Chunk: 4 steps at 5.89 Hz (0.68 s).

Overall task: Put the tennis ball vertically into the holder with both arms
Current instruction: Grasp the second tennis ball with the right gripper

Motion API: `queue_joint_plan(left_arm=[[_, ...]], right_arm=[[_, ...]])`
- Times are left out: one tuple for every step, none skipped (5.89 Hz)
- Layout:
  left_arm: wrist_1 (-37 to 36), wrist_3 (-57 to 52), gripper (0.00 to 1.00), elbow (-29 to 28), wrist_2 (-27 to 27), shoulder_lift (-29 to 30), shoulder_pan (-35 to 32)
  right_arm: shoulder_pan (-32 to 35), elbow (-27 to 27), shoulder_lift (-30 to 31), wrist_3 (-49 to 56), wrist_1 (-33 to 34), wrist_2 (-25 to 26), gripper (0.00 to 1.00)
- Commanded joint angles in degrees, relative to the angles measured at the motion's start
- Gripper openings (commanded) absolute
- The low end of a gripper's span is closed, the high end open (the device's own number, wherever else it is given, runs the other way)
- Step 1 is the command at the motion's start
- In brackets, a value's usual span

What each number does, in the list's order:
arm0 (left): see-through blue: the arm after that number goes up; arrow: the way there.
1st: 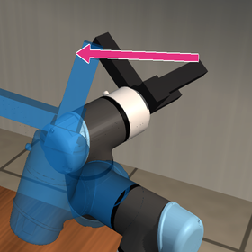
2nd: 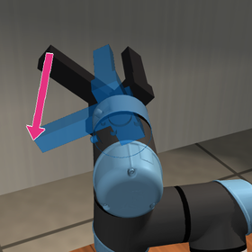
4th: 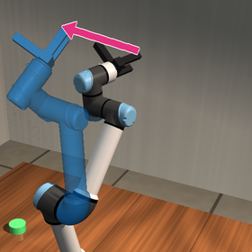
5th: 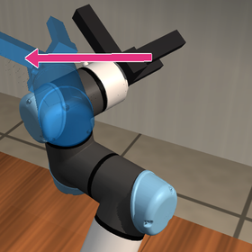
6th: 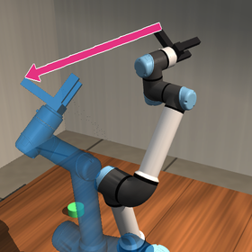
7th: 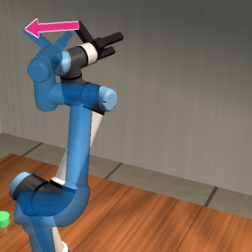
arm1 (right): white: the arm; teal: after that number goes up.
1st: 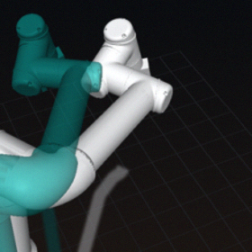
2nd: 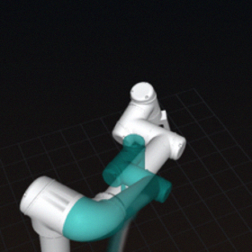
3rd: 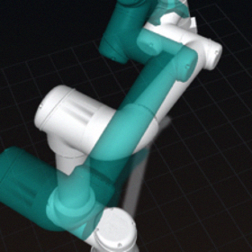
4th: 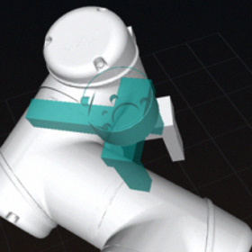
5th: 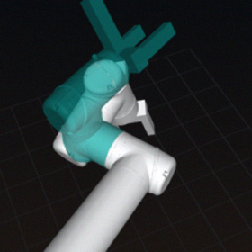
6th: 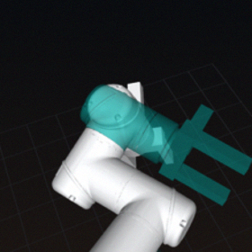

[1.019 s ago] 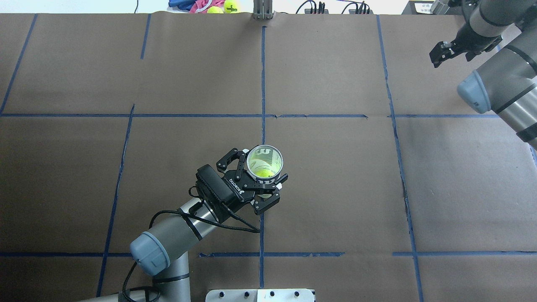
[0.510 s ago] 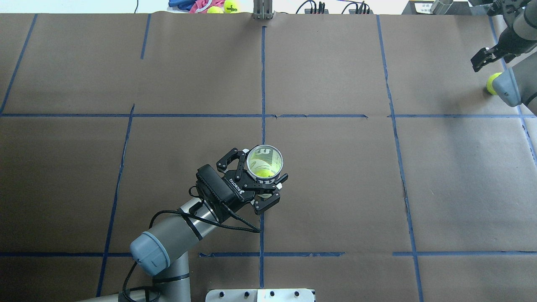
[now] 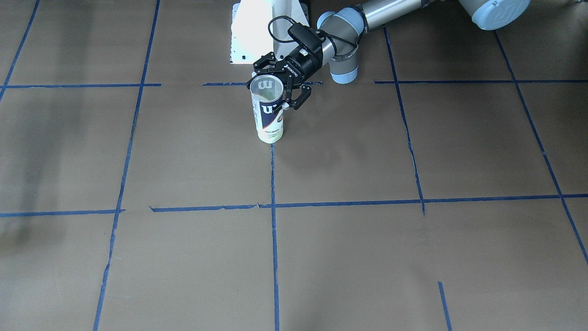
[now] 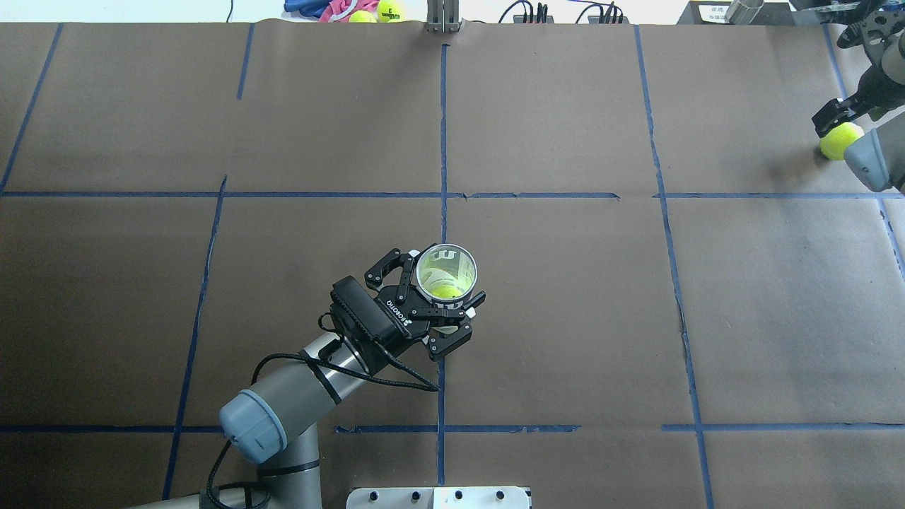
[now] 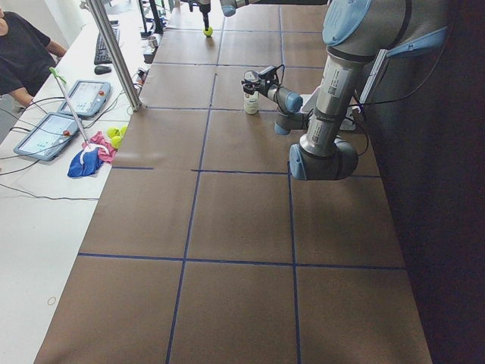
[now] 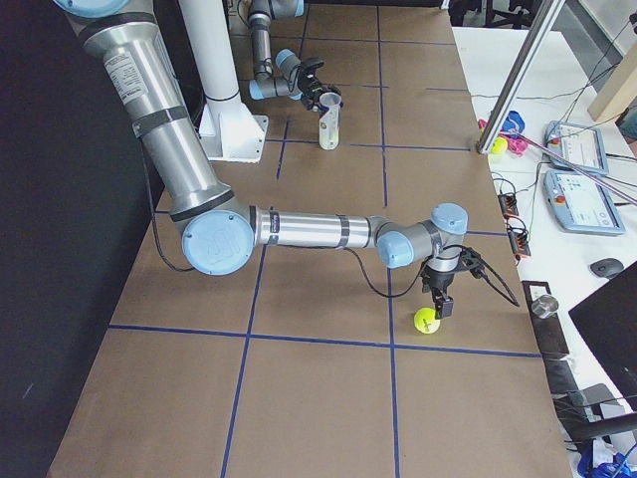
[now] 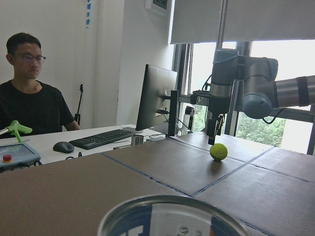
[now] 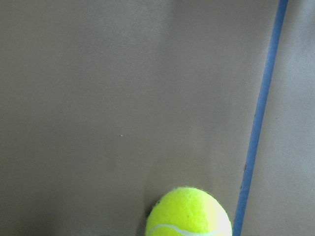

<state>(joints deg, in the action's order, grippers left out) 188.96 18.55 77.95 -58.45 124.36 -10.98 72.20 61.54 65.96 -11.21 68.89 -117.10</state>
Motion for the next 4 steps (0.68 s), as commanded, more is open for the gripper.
queue_joint_plan(left_arm=[[0.0,0.0,0.99,0.0,0.0,0.0,0.0],[0.0,0.0,0.99,0.0,0.0,0.1,0.0],[0.0,0.0,0.99,0.0,0.0,0.1,0.0],[0.0,0.0,0.99,0.0,0.0,0.1,0.0]], right_arm=[[-0.4,-1.7,-0.1,0.2,-0.6,1.4,0.99],[-0.9,-1.9,-0.2,0.2,-0.6,2.2,0.99],[-1.4,-2.0,-0.3,0.2,-0.6,3.7,0.99],[-2.2,-2.3,-0.2,0.2,-0.6,4.1,0.99]])
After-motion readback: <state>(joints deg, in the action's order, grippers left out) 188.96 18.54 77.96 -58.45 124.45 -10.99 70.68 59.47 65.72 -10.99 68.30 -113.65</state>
